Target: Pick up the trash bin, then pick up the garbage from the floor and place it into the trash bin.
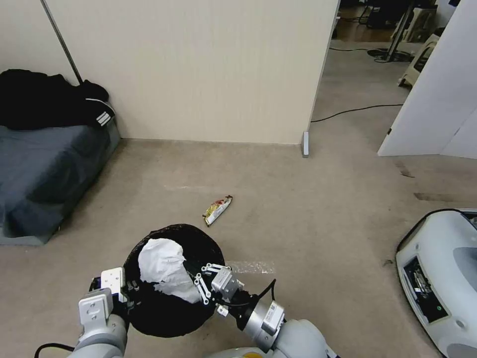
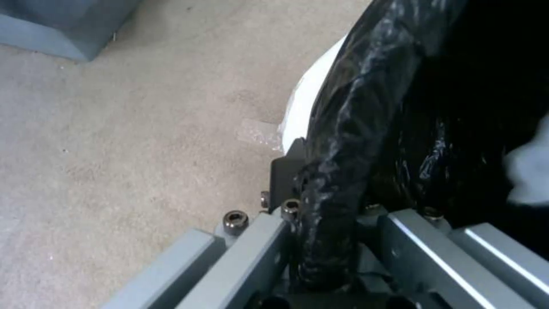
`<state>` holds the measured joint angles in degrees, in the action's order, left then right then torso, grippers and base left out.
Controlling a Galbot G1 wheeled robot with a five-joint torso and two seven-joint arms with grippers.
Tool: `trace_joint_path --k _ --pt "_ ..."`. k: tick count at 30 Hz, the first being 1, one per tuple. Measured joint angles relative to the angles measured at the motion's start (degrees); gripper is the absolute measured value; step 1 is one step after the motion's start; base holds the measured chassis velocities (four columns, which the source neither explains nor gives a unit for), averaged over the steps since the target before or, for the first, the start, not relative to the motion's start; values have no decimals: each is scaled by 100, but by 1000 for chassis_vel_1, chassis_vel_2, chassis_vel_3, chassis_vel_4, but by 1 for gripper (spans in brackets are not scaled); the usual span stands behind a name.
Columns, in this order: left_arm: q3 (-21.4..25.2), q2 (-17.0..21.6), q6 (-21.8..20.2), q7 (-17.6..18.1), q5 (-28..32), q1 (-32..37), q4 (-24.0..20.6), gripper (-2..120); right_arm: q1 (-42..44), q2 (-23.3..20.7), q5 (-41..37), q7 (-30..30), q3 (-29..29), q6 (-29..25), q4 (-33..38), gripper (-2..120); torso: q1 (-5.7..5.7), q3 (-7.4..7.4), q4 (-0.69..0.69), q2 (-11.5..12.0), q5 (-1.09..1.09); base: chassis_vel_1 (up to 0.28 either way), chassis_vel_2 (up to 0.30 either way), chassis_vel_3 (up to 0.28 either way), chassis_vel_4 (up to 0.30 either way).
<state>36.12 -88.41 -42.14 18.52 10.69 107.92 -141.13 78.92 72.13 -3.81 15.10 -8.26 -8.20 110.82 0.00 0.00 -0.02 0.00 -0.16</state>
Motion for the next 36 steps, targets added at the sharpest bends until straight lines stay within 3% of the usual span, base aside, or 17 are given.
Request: trace_joint_path --k 10,17,31,35,36 --pt "-57 -44 0 1 -67 41 -15 0 -202 4 27 -103 -30 23 -428 0 0 0 2 0 22 0 0 0 0" --pt "-31 -18 0 1 -63 30 -15 0 -263 -80 30 -163 -84 111 -446 25 0 -1 4 0 33 0 0 0 0" --pt "-28 52 1 -6 -32 7 25 0 -338 -576 10 -168 -80 337 -261 82 0 -1 4 0 17 0 0 0 0" --pt "-26 58 1 6 -35 9 26 0 -372 -698 -10 -168 -57 370 -218 88 0 -1 3 0 17 0 0 0 0" --pt "-27 61 1 -2 -34 10 27 0 -384 -768 -20 -166 -41 378 -178 94 0 -1 3 0 16 0 0 0 0"
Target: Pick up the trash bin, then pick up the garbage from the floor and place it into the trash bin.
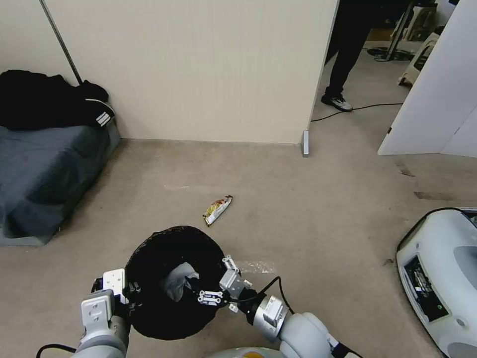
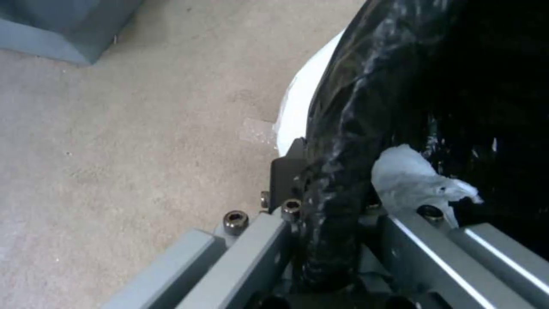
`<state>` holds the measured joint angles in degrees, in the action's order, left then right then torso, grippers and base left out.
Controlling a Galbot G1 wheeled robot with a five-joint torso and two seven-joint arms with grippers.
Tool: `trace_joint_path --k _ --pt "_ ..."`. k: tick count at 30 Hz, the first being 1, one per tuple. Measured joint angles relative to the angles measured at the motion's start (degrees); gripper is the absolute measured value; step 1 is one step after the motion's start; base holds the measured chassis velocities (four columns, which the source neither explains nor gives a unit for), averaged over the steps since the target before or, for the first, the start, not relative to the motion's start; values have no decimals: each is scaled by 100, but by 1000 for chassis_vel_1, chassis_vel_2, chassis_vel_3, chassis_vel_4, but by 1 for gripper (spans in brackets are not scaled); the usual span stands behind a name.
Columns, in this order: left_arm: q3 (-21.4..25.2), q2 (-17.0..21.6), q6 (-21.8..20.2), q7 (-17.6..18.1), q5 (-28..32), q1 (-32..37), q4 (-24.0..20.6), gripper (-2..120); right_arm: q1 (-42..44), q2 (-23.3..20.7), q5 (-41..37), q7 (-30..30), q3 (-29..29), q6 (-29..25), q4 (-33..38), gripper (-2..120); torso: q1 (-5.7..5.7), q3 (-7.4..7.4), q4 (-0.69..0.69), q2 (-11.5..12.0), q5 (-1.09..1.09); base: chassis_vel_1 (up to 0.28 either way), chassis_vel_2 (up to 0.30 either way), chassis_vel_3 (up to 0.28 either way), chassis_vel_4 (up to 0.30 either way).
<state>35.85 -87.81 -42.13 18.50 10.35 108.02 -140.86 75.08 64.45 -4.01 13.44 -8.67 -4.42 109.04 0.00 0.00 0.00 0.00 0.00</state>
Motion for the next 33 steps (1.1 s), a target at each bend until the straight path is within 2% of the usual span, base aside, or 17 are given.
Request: trace_joint_path --k 4,11,17,19,21,23,24,25,27,33 --pt "18 16 0 5 0 -15 25 0 24 -145 -11 1 103 3 160 100 0 0 -1 0 1 0 0 0 0" --pt "39 88 0 -8 -2 -54 129 0 133 -452 -19 -15 445 -154 643 100 0 0 0 0 0 0 0 0 0" --pt "100 205 3 -18 -34 -92 180 0 498 -565 -165 -445 1273 -285 1306 100 0 0 -1 0 0 0 0 0 0" --pt "127 250 23 -28 -46 -132 210 0 776 -419 -235 -798 1520 -294 1544 100 0 0 -1 0 -1 0 0 0 0" --pt "129 253 25 -28 -50 -136 213 0 805 -396 -240 -833 1535 -300 1560 100 0 0 -1 0 -1 0 0 0 0" --pt "170 290 57 -38 -107 -215 235 0 1212 95 -206 -1226 1687 -425 1685 100 0 0 -2 0 -1 0 0 0 0" --pt "170 290 57 -38 -107 -215 235 0 1212 95 -206 -1226 1687 -425 1685 100 0 0 -2 0 -1 0 0 0 0" --pt "194 308 59 -47 -126 -246 235 0 1385 356 -134 -1317 1705 -477 1693 100 0 0 2 0 0 0 0 0 0" --pt "255 340 60 -54 -271 -291 235 0 1578 639 -1 -1398 1726 -559 1685 100 0 1 1 0 -1 0 0 0 0" --pt "362 281 91 -89 -556 -262 220 0 1902 894 189 -1456 1798 -712 1573 100 0 0 -1 0 -1 0 0 0 0"
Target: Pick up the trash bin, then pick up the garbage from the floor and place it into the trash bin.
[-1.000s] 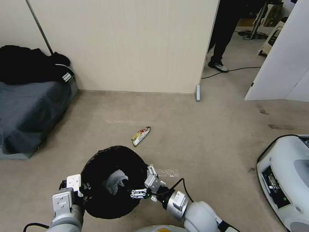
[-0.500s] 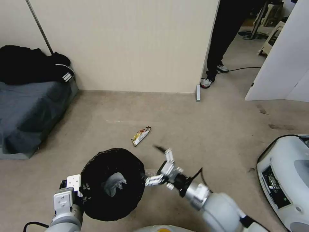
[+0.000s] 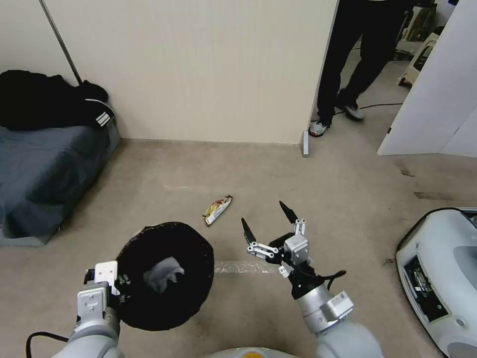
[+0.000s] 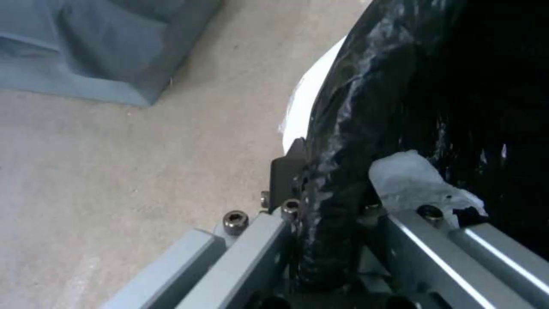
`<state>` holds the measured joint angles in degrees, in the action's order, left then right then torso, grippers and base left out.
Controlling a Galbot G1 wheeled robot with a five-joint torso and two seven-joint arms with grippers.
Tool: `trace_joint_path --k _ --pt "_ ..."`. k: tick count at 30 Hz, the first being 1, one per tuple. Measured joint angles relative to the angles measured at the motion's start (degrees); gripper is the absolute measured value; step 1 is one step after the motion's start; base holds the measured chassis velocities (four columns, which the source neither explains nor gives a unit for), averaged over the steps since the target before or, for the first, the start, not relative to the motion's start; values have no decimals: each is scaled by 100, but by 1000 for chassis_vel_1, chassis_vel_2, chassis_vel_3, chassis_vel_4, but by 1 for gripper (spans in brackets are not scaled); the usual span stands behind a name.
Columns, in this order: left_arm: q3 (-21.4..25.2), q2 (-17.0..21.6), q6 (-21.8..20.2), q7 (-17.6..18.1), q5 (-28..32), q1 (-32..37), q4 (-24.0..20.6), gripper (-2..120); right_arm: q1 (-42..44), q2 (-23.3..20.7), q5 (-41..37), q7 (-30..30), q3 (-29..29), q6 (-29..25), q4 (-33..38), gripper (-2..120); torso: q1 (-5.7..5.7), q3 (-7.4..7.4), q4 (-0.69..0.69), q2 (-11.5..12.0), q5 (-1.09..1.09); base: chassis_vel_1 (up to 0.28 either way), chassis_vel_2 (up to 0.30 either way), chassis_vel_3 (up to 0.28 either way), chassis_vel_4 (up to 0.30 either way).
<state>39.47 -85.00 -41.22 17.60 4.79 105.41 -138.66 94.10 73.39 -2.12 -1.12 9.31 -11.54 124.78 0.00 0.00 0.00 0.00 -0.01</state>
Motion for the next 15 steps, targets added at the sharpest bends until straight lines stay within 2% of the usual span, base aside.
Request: trace_joint_path --k 6,15 --pt "15 -136 127 14 -48 148 -65 0 139 207 85 -11 47 -272 -277 100 0 0 0 0 1 0 0 0 0" --pt "40 -224 265 98 -63 318 -143 0 151 286 193 2 -2 -461 -556 100 0 0 0 0 1 0 0 0 0"
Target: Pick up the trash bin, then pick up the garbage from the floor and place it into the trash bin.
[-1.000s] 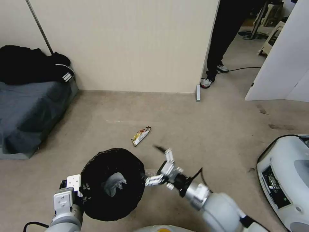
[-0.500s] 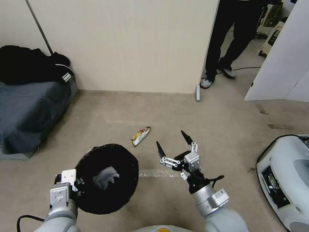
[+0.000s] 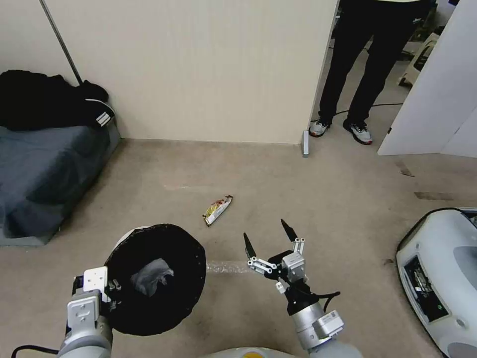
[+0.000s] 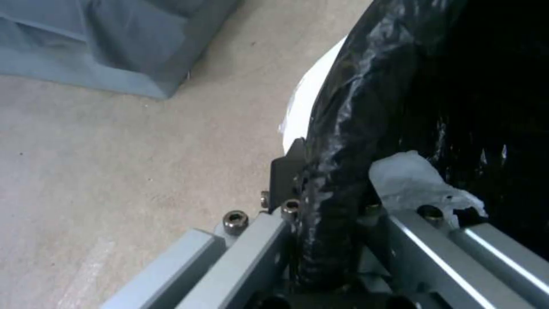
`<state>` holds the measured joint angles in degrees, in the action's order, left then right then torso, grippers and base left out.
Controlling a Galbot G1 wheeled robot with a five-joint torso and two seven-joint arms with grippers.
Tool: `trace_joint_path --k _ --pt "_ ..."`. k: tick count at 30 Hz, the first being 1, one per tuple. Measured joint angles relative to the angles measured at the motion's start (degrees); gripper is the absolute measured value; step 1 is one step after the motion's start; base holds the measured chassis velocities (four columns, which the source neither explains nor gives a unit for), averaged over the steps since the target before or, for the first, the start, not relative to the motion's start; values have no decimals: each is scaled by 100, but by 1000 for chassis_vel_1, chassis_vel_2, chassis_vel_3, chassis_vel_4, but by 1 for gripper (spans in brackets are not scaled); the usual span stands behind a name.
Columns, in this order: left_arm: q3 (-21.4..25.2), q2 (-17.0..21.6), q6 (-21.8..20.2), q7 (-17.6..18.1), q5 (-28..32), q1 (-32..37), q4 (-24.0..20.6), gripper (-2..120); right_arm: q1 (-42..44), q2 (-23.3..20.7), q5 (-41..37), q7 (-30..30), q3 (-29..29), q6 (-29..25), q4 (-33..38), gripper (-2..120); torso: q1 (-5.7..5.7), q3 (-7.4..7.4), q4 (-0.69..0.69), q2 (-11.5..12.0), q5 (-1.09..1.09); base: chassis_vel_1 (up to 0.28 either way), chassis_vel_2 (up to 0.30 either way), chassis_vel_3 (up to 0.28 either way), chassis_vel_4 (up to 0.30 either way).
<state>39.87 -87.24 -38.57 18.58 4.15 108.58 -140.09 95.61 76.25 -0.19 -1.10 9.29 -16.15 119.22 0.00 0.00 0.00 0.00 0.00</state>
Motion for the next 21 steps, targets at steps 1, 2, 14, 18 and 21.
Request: trace_joint_path --k 1,2,14,18,21 --pt "0 0 0 0 0 0 0 0 0 0 0 0 0 0 0 100 0 0 0 0 0 0 0 0 0" --pt "0 -6 14 5 -4 10 0 0 -4 1 0 0 0 -9 -12 100 0 0 0 0 0 0 0 0 0" --pt "-65 -91 59 79 -68 43 -61 0 -165 -6 -66 50 -32 -156 -195 100 0 0 0 0 0 0 0 0 0" --pt "-97 -97 50 105 -82 42 -73 0 -194 -24 -103 59 -32 -182 -215 100 0 0 0 0 0 0 0 0 0" --pt "-113 -95 32 126 -88 37 -78 0 -203 -32 -142 68 -37 -189 -216 100 0 0 0 0 0 -44 38 39 -36"
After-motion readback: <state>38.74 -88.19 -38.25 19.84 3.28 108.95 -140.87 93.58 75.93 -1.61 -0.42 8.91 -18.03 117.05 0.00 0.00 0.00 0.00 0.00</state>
